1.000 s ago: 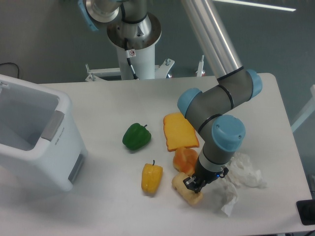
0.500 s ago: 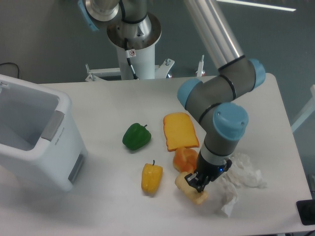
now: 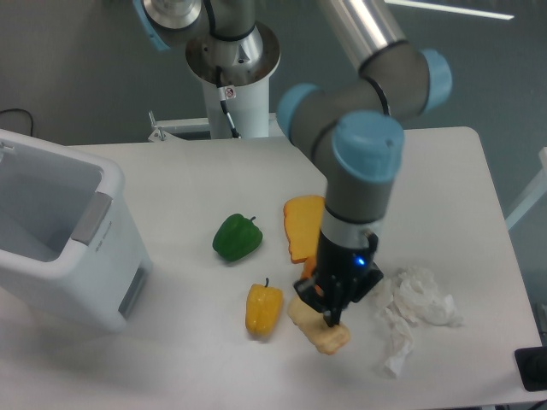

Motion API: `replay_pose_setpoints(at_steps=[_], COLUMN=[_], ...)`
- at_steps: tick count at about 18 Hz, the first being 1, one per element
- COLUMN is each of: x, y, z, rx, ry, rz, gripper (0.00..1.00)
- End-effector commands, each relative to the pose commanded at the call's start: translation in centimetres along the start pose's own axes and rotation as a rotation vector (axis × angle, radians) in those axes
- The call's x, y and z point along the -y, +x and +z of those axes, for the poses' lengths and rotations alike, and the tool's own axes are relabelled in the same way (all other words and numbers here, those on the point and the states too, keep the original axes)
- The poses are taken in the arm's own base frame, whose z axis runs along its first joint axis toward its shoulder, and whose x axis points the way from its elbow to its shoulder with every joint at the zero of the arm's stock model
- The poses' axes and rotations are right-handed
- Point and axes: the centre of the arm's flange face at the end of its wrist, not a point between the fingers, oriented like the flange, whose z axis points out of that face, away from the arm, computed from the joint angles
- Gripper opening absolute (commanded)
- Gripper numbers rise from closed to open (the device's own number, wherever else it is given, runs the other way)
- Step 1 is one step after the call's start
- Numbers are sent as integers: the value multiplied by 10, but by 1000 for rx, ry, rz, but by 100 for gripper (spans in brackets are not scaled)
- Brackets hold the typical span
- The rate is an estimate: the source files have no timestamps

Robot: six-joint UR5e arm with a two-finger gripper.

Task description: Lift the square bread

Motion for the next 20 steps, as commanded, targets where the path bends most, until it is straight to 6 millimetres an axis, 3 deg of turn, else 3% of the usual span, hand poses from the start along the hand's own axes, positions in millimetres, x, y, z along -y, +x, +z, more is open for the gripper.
replay_pose_setpoints(at_steps=[3, 12, 20], x=[-3, -43, -45], y=[15, -8, -16], z=[-10, 29, 27], rx=[-6, 3, -13], ry=[-2, -363, -403], rz=[155, 590, 672], gripper=[0, 0, 0])
